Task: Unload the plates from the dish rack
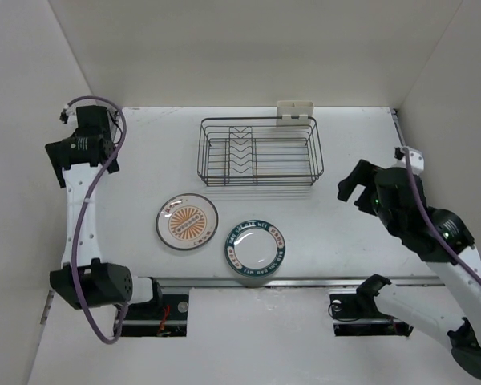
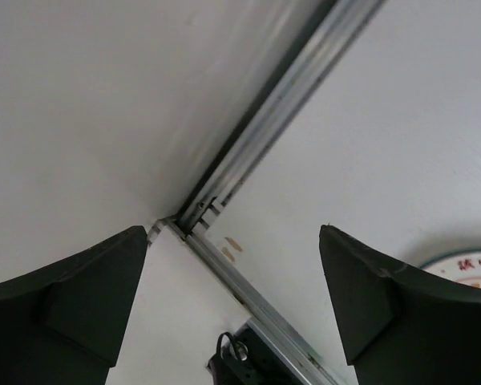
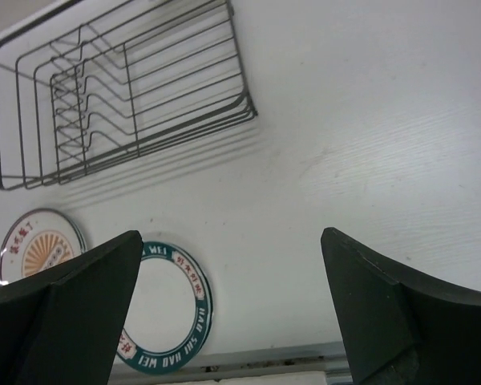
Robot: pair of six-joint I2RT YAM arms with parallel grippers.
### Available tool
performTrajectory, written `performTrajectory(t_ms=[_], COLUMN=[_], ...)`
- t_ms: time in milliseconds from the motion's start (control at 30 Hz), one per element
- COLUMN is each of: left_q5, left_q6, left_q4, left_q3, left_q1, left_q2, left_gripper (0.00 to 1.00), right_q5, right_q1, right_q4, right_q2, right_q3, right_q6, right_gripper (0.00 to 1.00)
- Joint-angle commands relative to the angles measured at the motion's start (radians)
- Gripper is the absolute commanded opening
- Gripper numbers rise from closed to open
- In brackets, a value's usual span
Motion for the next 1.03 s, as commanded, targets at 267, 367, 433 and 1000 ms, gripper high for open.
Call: performTrajectory(t_ms=[267,367,433,1000], left_q5=[-0.126,-0.095,-0.072,0.042], left_q6=[-0.036,-0.016,-0.002,0.075], left_q4=[-0.015,-0.033,-0.033,-0.01], left_q3=[0.028,0.039,0.039,-0.046], left_q1=[-0.001,-0.001,-0.001,-0.001], left_q2=[-0.199,-0.213,-0.26,-0.395], left_gripper=[0.88,0.88,0.88,0.92], right_q5=[0.118,0.084,0.052,-0.137], right_q1=[0.008,0.008,0.008,0.008], right_q4=[-0.09,-0.099,-0.112,-0.159], right_q2=[-0.205,-0.248,-0.28,-0.539], right_q3=[0.059,0.059,0.059,0.019], right_q6=[0.032,0.031,0.031,0.102], right_gripper=[0.99,0.99,0.99,0.99])
